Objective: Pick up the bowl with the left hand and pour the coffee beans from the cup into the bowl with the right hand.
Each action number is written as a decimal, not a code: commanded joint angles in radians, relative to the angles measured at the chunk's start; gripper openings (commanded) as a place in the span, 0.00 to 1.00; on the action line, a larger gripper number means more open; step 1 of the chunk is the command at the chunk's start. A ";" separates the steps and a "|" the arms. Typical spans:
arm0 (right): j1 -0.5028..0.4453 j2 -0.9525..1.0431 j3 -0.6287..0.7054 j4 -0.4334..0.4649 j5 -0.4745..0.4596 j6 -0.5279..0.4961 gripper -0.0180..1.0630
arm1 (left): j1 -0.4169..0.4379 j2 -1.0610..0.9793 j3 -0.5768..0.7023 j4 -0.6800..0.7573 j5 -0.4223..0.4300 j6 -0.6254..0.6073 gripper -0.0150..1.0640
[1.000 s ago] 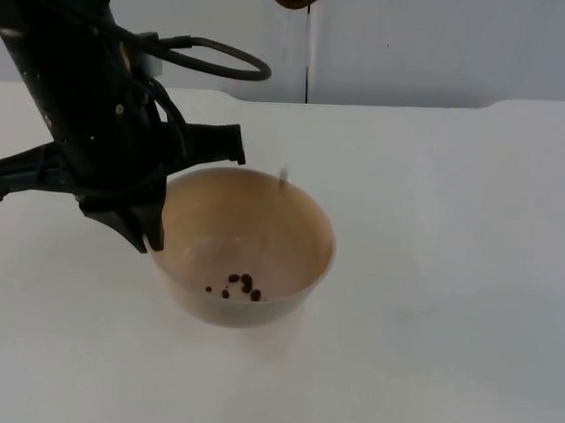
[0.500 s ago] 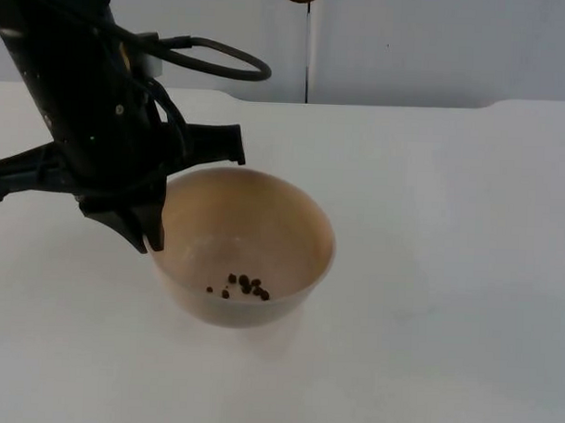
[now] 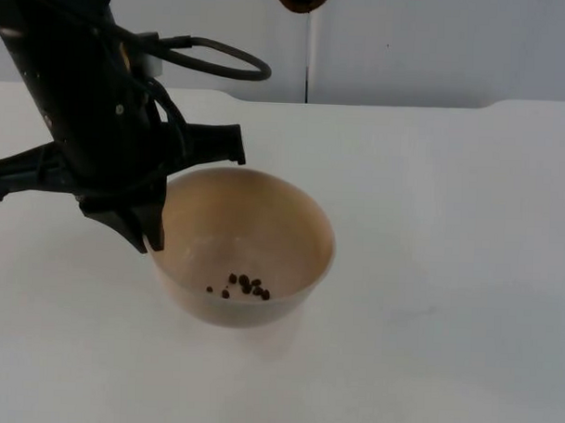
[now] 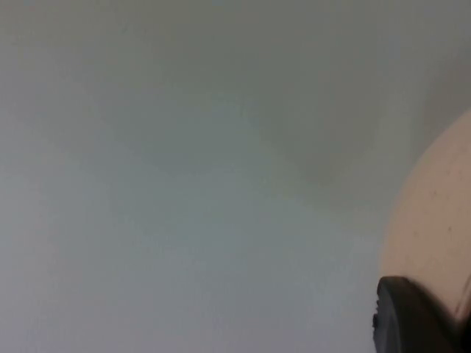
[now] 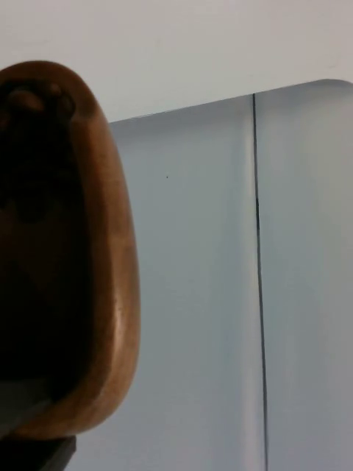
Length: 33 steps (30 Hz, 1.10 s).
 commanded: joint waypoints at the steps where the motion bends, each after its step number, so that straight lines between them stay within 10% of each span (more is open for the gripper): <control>1: 0.005 0.002 -0.005 -0.024 0.007 -0.005 0.02 | -0.004 -0.004 0.001 -0.011 -0.011 -0.005 0.06; 33: 0.005 0.002 -0.005 0.008 0.007 0.074 0.02 | -0.004 -0.004 0.001 -0.012 -0.015 -0.005 0.06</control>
